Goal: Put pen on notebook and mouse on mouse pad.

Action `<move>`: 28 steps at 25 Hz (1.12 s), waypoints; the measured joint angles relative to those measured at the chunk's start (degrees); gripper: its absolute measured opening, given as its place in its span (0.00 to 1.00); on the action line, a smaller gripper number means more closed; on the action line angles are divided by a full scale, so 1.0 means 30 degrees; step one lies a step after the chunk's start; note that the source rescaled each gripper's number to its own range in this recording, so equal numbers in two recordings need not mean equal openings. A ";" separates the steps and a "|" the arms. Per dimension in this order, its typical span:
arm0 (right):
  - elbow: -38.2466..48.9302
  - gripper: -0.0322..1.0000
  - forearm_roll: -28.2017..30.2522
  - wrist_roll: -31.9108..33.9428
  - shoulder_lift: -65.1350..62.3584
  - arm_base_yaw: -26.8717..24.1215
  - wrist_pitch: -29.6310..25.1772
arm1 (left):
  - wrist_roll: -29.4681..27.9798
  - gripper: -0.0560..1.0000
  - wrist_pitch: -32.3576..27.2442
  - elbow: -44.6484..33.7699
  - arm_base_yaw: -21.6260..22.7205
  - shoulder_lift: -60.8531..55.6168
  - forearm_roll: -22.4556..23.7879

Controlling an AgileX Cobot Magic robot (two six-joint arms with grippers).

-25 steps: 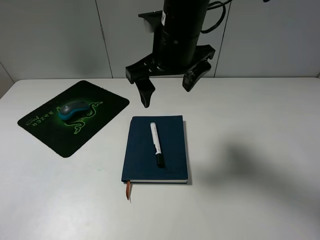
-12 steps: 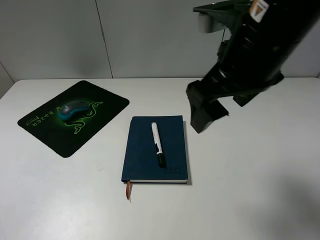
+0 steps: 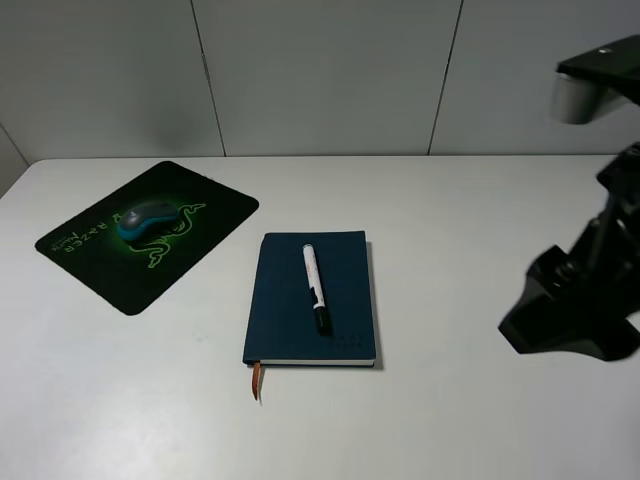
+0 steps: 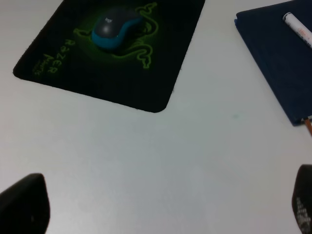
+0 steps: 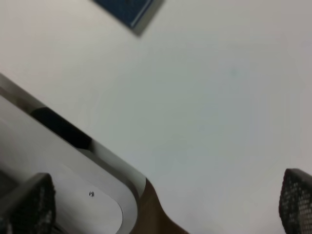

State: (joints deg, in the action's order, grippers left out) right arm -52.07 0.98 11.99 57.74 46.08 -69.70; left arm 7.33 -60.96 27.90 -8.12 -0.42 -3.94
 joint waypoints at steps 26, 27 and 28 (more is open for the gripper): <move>0.7923 1.00 -0.0328 -0.1214 -1.4529 -1.3230 0.3551 | 0.0000 1.00 -0.0015 0.0000 0.0000 0.0000 0.0016; 0.7923 1.00 -0.0550 -0.1630 -1.4987 -1.3824 0.3569 | 0.0000 1.00 -0.0015 0.0000 0.0000 0.0000 0.0016; 0.7923 1.00 -0.0617 -0.1943 -1.5365 -1.4348 0.3569 | 0.0000 1.00 -0.0015 0.0000 0.0000 0.0000 0.0016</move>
State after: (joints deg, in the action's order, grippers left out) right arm -28.30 -0.87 6.16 11.64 3.04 -58.99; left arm 7.33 -61.00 27.90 -8.12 -0.42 -3.89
